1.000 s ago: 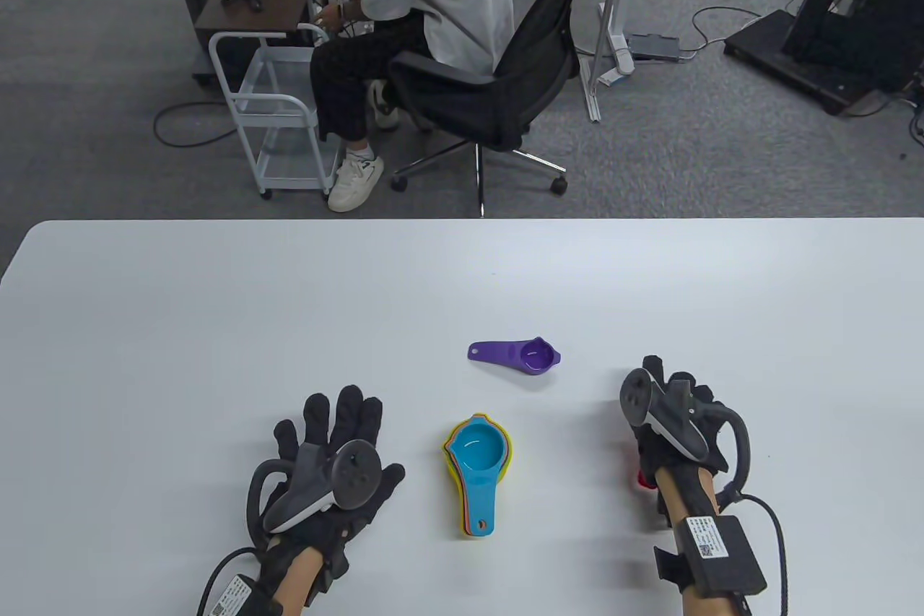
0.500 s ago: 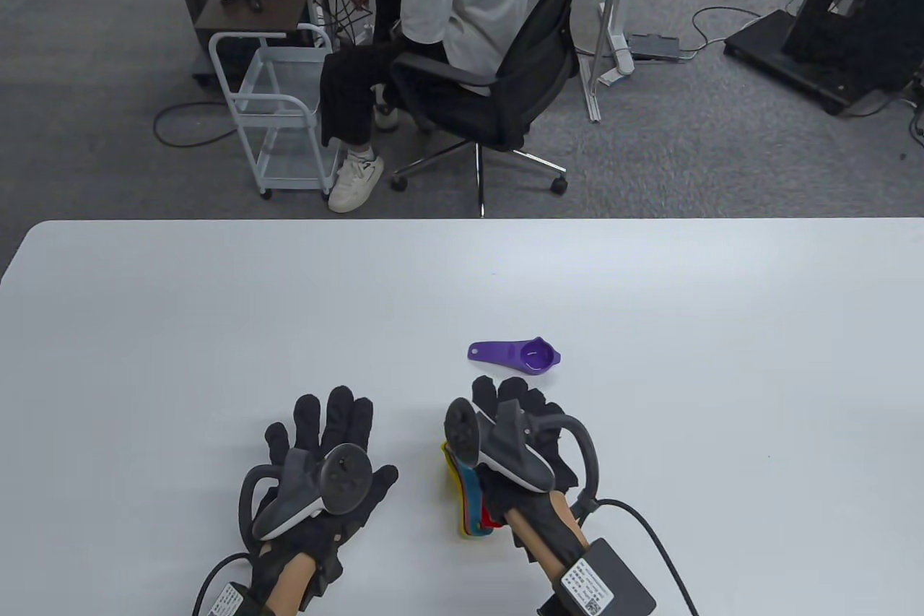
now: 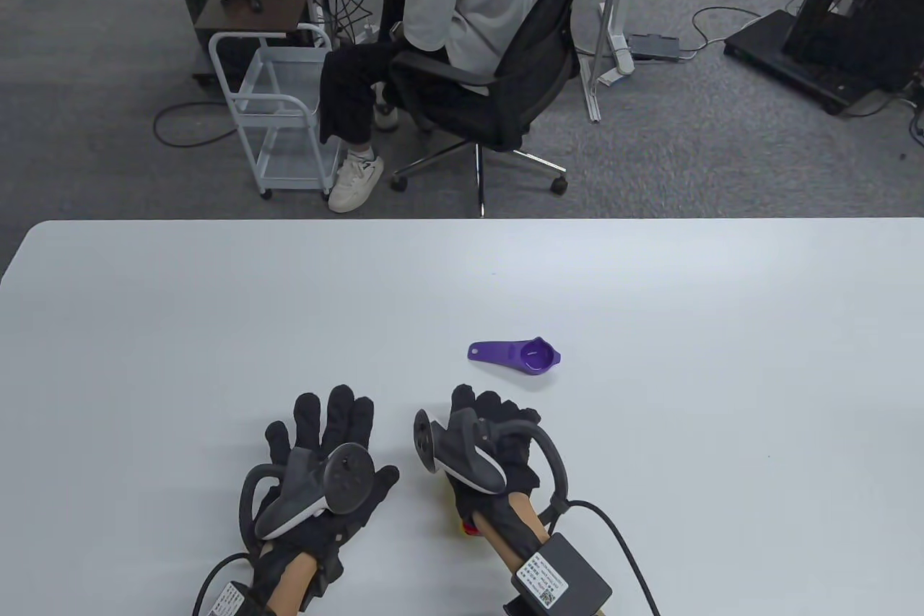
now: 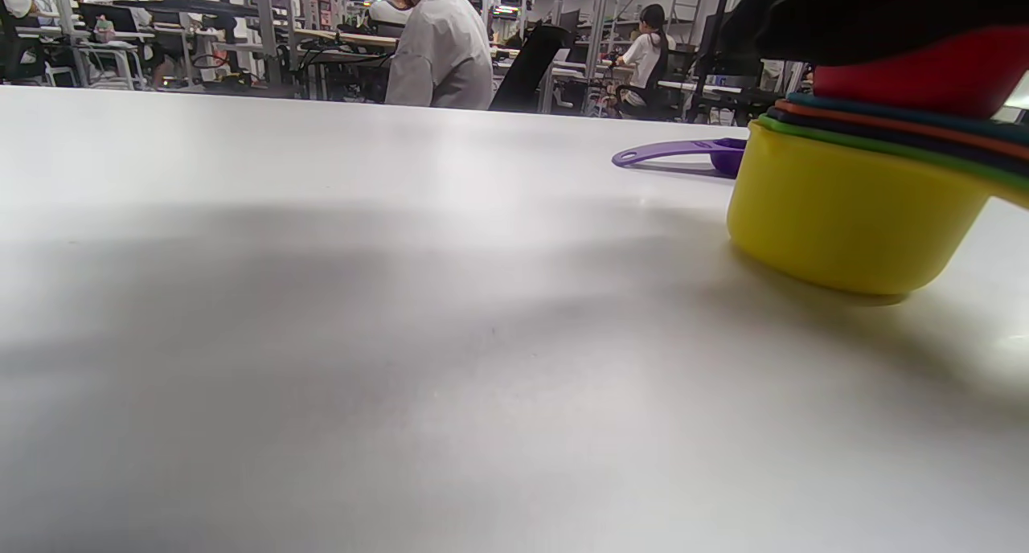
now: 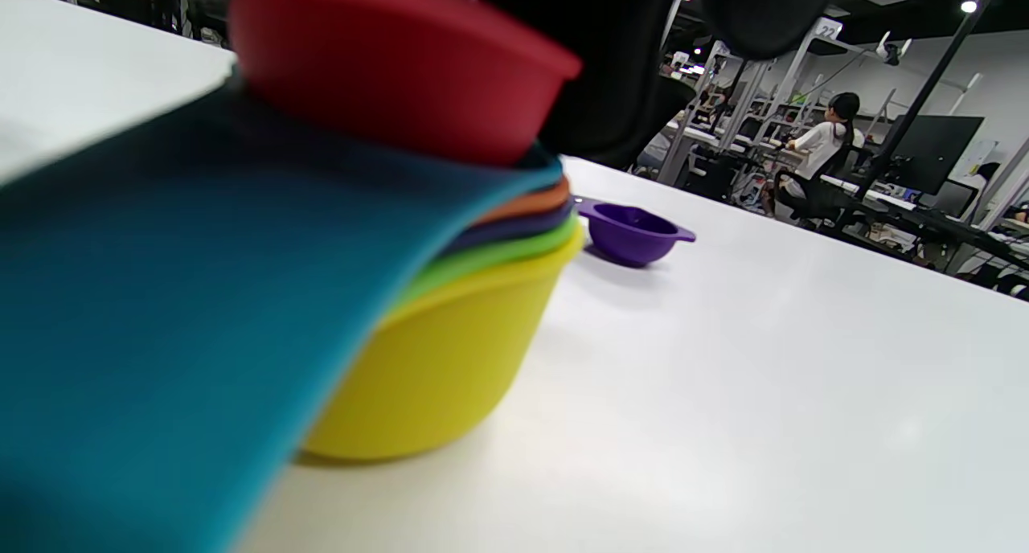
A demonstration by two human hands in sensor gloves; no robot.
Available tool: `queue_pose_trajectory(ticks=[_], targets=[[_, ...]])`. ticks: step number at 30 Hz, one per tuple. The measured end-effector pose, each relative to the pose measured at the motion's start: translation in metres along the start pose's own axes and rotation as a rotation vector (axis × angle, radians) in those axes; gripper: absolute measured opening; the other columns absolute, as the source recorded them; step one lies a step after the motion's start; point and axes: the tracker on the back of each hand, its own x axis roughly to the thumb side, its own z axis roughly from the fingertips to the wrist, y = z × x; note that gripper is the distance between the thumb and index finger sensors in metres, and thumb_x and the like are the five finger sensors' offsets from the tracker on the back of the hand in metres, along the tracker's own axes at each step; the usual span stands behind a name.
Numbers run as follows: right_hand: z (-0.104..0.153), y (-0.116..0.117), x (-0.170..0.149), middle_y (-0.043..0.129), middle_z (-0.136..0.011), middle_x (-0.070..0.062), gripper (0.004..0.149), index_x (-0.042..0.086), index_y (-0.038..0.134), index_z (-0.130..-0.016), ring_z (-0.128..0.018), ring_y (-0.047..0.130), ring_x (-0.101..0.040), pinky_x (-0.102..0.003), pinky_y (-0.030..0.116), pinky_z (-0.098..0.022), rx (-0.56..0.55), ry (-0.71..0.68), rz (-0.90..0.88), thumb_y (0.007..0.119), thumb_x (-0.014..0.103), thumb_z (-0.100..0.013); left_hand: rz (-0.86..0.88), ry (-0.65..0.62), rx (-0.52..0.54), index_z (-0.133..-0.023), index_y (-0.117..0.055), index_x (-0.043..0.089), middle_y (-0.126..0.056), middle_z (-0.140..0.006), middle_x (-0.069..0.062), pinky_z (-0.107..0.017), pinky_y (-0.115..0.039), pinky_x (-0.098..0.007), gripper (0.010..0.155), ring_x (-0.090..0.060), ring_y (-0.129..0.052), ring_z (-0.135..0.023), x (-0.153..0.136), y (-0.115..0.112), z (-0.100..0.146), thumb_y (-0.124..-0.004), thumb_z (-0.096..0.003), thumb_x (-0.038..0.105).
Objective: Nest plastic measuring cups
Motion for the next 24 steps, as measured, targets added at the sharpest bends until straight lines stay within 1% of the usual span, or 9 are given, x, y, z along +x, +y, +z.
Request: queue_pose_trajectory(ticks=[4,16,24], targets=[[0.0011,0.0019,0.0029,0.066,-0.100,-0.018,0.071,0.018,0.045,-0.119,-0.077,0.081,-0.032,-0.066,0.055,-0.067,-0.024,0.015,0.046,0.052,0.057,-0.061,-0.001,0.005,-0.019,-0.117,-0.011,0.020,-0.003,-0.122,-0.014,-0.063,-0.012,-0.080,0.090,-0.059,-0.005,-0.105,0.0007,-0.0018,-0.0010,-0.052,-0.0548,0.068],[-0.0001,0.0065,0.0014,0.070,-0.101,-0.015,0.070,0.020,0.045,-0.119,-0.078,0.080,-0.031,-0.067,0.053,-0.068,-0.020,0.013,0.068,0.050,0.058,-0.060,0.001,0.007,-0.060,-0.117,-0.010,0.019,-0.002,-0.122,-0.014,-0.063,-0.012,-0.080,0.090,-0.059,-0.004,-0.105,0.0035,-0.0028,-0.0015,-0.052,-0.0549,0.068],[0.0018,0.0056,0.0008,0.069,-0.102,-0.015,0.075,0.020,0.043,-0.120,-0.080,0.078,-0.032,-0.067,0.052,-0.068,-0.019,0.002,0.085,0.048,0.063,-0.058,0.008,0.012,-0.081,-0.117,-0.009,0.019,-0.002,-0.121,-0.015,-0.063,-0.012,-0.080,0.090,-0.059,-0.004,-0.104,0.0036,-0.0029,-0.0016,-0.052,-0.0549,0.068]])
